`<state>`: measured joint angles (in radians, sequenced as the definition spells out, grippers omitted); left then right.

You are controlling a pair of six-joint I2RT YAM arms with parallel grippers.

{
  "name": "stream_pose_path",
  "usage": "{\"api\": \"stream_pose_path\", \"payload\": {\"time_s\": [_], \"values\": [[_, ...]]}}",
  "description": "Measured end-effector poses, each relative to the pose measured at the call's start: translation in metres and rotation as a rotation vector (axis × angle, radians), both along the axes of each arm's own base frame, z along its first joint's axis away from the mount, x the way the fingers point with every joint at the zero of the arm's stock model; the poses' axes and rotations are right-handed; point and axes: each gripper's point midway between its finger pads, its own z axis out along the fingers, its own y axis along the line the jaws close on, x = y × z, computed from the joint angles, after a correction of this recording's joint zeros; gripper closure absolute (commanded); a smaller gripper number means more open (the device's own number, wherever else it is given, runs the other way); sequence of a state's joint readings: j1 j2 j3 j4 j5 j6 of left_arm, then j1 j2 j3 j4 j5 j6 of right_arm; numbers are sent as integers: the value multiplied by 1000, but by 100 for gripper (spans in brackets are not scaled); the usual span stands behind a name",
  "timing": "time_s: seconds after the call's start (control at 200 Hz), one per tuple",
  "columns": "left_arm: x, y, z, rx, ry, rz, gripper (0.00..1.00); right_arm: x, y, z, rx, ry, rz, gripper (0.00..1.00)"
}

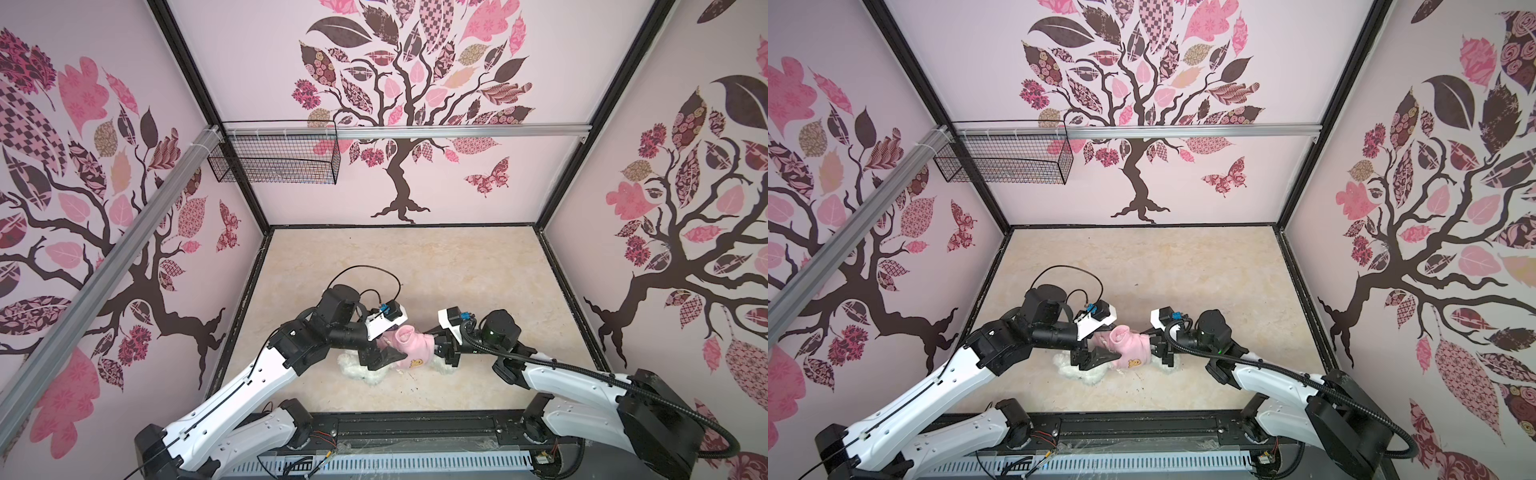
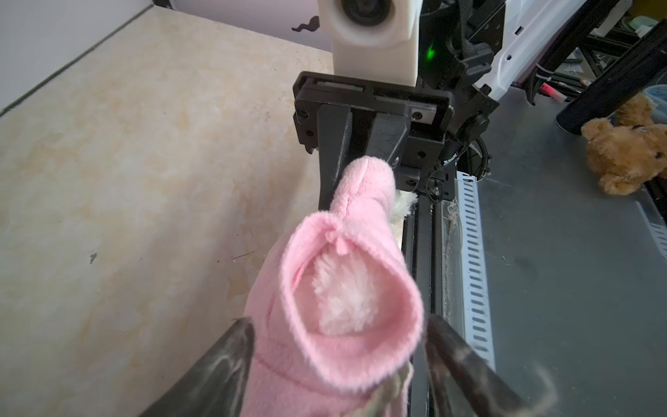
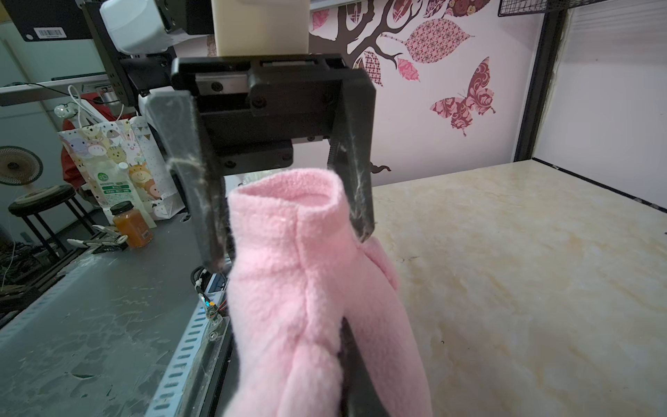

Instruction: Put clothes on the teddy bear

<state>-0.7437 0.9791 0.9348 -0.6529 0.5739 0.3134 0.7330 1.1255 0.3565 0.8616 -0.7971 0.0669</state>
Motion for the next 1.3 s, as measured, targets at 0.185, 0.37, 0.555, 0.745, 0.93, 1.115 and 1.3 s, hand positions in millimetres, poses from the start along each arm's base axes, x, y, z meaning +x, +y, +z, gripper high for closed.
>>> {"api": "stream_pose_path", "payload": {"time_s": [0.185, 0.37, 0.555, 0.745, 0.93, 1.115, 1.3], "values": [[2, -10, -1, -28, 39, -15, 70, -3, 3, -4, -17, 14, 5, 93], [9, -11, -1, -54, -3, 9, 87, 4, -1, -3, -29, 22, -54, 74], [16, -2, -2, -38, -96, 54, 97, 18, -17, -5, -88, 32, -216, 43], [28, 9, -4, 24, -215, 87, 98, 35, -39, -2, -171, 22, -393, 32], [34, 14, -16, 89, -242, 92, 98, 30, -41, 11, -182, -38, -404, 17], [27, 9, -16, 87, -247, 61, 98, 22, -17, 12, -217, -94, -317, 9], [19, 4, -15, 73, -237, 30, 97, 27, 3, -17, -275, -71, -252, 22]]}}
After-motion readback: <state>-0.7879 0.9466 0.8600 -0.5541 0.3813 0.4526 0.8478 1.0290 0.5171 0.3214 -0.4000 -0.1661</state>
